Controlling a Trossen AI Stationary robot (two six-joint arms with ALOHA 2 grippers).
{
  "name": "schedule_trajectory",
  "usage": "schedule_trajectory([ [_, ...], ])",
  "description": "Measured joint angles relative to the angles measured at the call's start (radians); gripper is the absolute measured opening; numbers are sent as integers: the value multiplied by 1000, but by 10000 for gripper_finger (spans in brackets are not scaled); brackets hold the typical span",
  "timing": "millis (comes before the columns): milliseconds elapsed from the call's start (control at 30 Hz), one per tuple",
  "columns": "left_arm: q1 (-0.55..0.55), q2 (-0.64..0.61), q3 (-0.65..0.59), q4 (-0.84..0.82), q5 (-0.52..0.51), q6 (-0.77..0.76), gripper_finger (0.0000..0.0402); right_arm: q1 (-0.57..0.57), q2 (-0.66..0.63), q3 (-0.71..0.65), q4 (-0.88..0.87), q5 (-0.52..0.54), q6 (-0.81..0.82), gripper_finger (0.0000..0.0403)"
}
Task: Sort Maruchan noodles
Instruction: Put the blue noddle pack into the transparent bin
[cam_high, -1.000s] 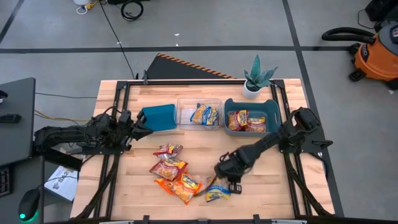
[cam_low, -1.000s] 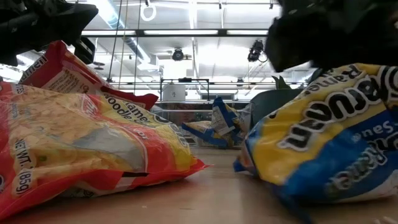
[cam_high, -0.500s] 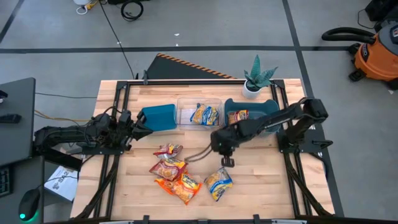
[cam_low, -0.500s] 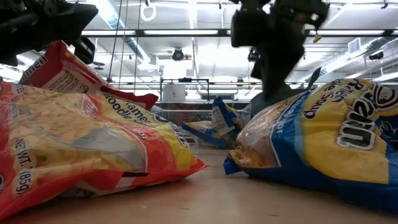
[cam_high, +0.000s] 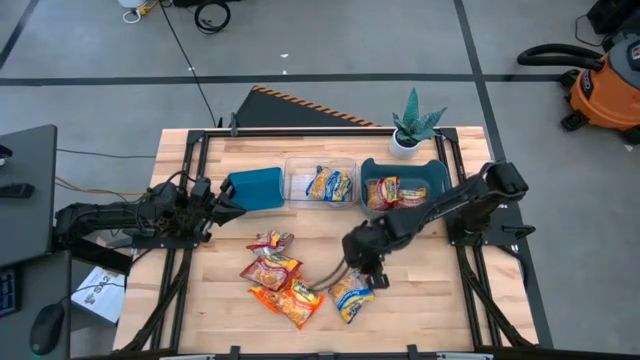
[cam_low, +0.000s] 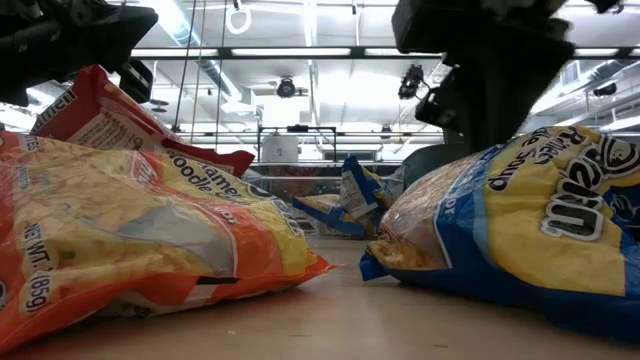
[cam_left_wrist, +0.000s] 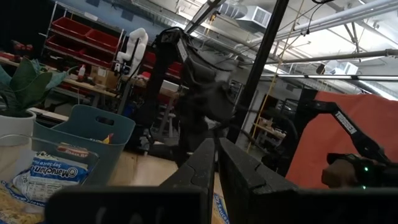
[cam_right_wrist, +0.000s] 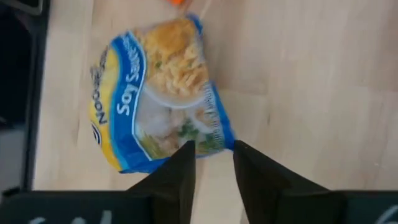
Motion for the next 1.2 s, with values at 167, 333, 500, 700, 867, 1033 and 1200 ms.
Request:
schedule_trajectory([
  [167, 0, 0, 0, 0, 0, 0, 27, 33, 43, -1, -9, 48, -65, 129],
  [333, 0, 0, 0, 0, 0, 0, 27, 40, 55, -1, -26, 81, -86, 125],
  [500, 0, 0, 0, 0, 0, 0, 27, 1, 36, -1, -42, 98, -28, 127],
  [700, 0, 0, 0, 0, 0, 0, 27, -35, 31, 0, -120, 56, -47, 153],
  [867, 0, 0, 0, 0, 0, 0, 27, -37, 37, -4, -161, 66, -95, 195],
  [1033, 0, 0, 0, 0, 0, 0, 27, -1, 37, -61, -37, 112, -195, 209],
  [1200, 0, 0, 0, 0, 0, 0, 27, 25, 37, -94, 126, 121, -271, 189],
])
